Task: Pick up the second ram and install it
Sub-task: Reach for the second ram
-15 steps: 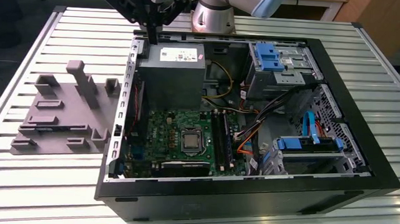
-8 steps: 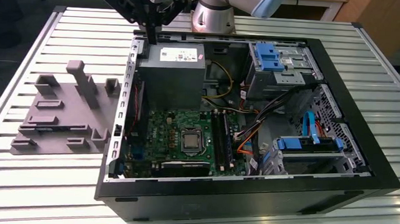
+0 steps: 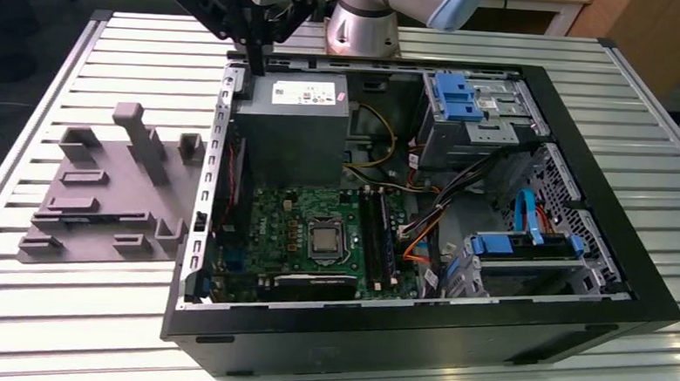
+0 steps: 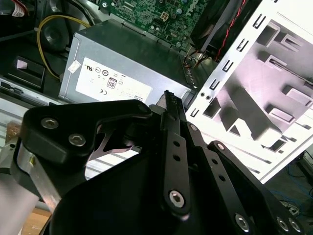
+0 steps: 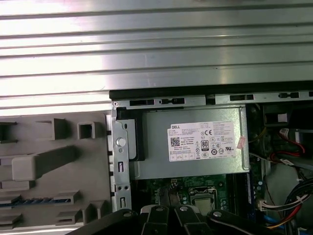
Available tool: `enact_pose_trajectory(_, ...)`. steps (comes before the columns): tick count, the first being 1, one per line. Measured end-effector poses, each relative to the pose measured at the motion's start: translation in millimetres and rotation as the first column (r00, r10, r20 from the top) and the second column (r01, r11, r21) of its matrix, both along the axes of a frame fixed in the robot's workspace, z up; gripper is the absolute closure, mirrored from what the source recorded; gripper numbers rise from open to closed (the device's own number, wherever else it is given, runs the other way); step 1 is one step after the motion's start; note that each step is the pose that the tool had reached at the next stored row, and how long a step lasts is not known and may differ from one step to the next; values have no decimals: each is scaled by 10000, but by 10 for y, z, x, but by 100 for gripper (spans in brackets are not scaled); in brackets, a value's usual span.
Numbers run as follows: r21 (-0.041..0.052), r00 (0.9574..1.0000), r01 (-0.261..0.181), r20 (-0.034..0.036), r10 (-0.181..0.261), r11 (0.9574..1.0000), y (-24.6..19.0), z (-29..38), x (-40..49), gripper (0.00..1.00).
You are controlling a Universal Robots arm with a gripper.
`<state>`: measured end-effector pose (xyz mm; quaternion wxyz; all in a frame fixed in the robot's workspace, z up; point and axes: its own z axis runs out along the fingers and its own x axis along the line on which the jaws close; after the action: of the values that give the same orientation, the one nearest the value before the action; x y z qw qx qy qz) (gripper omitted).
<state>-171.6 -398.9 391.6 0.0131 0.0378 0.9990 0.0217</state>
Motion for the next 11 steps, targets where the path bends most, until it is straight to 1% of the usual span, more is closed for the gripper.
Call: enact_pose_trajectory(11,0,10000,0,0,0,10000,0,-1,-29,89)
